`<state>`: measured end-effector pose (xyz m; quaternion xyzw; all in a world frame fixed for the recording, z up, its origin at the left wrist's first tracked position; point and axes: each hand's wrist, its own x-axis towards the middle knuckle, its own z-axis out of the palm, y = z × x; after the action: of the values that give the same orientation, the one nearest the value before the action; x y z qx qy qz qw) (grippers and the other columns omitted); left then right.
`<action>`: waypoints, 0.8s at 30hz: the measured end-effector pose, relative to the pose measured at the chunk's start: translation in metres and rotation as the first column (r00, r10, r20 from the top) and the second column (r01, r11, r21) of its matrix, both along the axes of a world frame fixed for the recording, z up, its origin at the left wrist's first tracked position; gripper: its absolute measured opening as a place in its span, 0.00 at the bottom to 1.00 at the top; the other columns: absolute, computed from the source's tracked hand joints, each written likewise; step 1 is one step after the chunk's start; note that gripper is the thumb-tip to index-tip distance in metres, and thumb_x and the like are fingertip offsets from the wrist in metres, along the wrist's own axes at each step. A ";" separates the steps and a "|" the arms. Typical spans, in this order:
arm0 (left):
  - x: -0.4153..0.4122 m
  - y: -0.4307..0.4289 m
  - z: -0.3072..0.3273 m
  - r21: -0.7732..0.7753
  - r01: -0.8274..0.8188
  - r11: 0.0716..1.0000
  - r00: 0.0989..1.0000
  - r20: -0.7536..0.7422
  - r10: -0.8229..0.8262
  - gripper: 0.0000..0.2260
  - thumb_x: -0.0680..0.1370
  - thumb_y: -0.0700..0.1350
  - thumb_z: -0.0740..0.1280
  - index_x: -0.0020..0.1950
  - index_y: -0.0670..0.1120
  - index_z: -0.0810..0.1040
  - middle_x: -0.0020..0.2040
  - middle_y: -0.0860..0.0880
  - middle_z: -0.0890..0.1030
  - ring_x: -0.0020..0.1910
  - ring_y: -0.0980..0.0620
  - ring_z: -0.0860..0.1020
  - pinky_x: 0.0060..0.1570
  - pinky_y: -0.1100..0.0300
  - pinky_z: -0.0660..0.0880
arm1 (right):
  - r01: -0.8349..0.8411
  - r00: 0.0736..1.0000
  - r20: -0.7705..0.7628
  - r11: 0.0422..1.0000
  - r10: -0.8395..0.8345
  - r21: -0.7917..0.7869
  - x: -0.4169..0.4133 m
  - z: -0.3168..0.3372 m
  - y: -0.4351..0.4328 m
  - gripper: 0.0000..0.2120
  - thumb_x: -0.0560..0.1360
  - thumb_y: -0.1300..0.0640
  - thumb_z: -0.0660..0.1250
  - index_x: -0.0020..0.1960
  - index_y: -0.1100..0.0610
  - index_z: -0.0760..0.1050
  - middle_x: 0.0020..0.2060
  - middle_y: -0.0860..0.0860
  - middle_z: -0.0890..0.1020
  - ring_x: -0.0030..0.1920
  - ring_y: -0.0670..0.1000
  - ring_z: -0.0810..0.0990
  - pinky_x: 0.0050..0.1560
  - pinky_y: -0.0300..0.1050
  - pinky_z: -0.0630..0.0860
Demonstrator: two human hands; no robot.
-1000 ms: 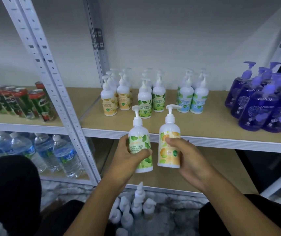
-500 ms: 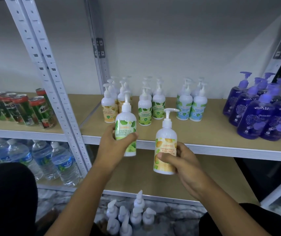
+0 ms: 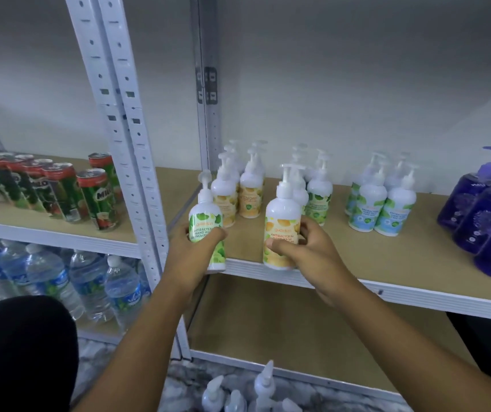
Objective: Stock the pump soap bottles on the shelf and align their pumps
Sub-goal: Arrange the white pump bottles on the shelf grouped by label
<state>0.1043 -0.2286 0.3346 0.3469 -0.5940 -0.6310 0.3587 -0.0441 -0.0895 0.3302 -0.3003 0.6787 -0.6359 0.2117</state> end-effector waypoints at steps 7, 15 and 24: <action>-0.003 -0.018 -0.008 0.013 -0.059 0.998 0.998 0.008 0.059 0.11 0.75 0.42 0.74 0.44 0.54 0.74 0.41 0.50 0.80 0.38 0.54 0.79 0.23 0.70 0.73 | 0.003 0.988 -0.155 0.999 0.003 0.038 -0.011 -0.012 -0.069 0.25 0.69 0.56 0.79 0.62 0.50 0.74 0.51 0.44 0.83 0.48 0.39 0.81 0.46 0.35 0.76; -0.003 -0.025 -0.014 0.006 -0.077 0.997 0.996 0.054 0.077 0.16 0.72 0.48 0.76 0.56 0.53 0.74 0.48 0.50 0.81 0.46 0.52 0.81 0.42 0.57 0.78 | 0.054 0.973 -0.229 0.997 -0.039 0.062 -0.021 -0.031 -0.095 0.27 0.69 0.54 0.79 0.64 0.51 0.74 0.54 0.46 0.82 0.54 0.47 0.82 0.52 0.44 0.79; -0.007 -0.026 -0.023 0.026 -0.114 0.993 0.988 0.107 0.111 0.20 0.72 0.48 0.77 0.60 0.47 0.74 0.49 0.46 0.82 0.46 0.49 0.82 0.41 0.56 0.79 | 0.172 0.933 -0.343 0.972 -0.109 0.159 -0.018 -0.052 -0.097 0.29 0.65 0.55 0.81 0.61 0.53 0.71 0.52 0.45 0.80 0.51 0.47 0.80 0.52 0.47 0.79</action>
<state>0.0968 -0.2545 0.3114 0.4184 -0.5813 -0.6001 0.3562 -0.0624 -0.1869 0.2782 -0.3323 0.7809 -0.5236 0.0752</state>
